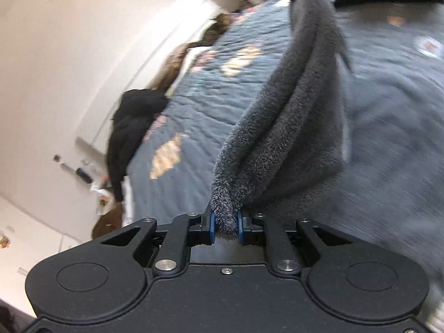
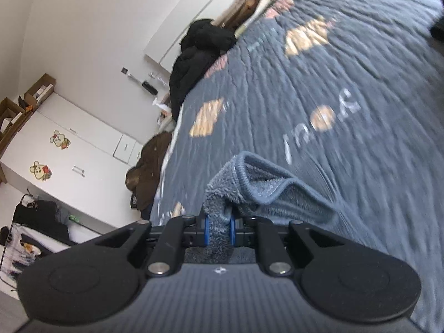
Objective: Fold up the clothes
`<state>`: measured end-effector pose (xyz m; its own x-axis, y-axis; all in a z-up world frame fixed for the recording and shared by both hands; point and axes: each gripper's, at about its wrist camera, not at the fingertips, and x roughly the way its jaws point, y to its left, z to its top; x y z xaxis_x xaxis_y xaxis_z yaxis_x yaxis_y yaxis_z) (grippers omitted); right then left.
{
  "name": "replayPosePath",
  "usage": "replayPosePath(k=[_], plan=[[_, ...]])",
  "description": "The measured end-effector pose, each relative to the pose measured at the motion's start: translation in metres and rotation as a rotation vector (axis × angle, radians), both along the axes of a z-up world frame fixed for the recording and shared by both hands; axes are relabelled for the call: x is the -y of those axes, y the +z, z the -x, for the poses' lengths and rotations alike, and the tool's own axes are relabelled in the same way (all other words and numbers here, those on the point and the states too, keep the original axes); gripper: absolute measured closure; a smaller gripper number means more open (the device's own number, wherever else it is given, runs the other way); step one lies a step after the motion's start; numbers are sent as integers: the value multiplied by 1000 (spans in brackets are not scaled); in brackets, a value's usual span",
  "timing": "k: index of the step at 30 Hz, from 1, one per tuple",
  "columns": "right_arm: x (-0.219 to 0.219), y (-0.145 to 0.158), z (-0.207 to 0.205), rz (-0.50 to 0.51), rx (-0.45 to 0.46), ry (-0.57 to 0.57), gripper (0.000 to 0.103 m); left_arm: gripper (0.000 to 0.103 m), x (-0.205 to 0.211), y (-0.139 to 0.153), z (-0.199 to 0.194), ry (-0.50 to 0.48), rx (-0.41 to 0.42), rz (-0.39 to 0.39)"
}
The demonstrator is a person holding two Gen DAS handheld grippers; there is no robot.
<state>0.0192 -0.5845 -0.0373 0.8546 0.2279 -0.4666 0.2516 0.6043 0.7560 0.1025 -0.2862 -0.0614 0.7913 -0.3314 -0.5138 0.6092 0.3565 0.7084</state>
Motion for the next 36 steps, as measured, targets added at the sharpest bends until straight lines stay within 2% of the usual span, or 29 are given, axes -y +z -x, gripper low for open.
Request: replayPosePath(k=[5, 8, 11, 13, 16, 24, 27, 30, 33, 36], plan=[[9, 56, -56, 73, 87, -23, 90, 89, 22, 55, -52, 65, 131, 61], [6, 84, -70, 130, 157, -2, 90, 89, 27, 87, -64, 85, 219, 152], [5, 85, -69, 156, 195, 26, 90, 89, 25, 92, -58, 67, 209, 200], [7, 74, -63, 153, 197, 40, 90, 89, 24, 81, -48, 43, 183, 197], [8, 37, -48, 146, 163, 57, 90, 89, 20, 43, -21, -5, 135, 159], [4, -52, 24, 127, 10, 84, 90, 89, -3, -57, 74, -120, -19, 107], [4, -81, 53, 97, -51, 72, 90, 89, -9, -87, 100, -159, -44, 64], [3, -109, 80, 64, -108, 58, 90, 89, -14, -115, 123, -195, -26, -8], [0, -124, 105, 23, -119, 47, 90, 89, -26, -124, 131, -177, -44, -7], [-4, -124, 122, -14, -91, 44, 90, 89, -38, -120, 133, -152, -43, 17]])
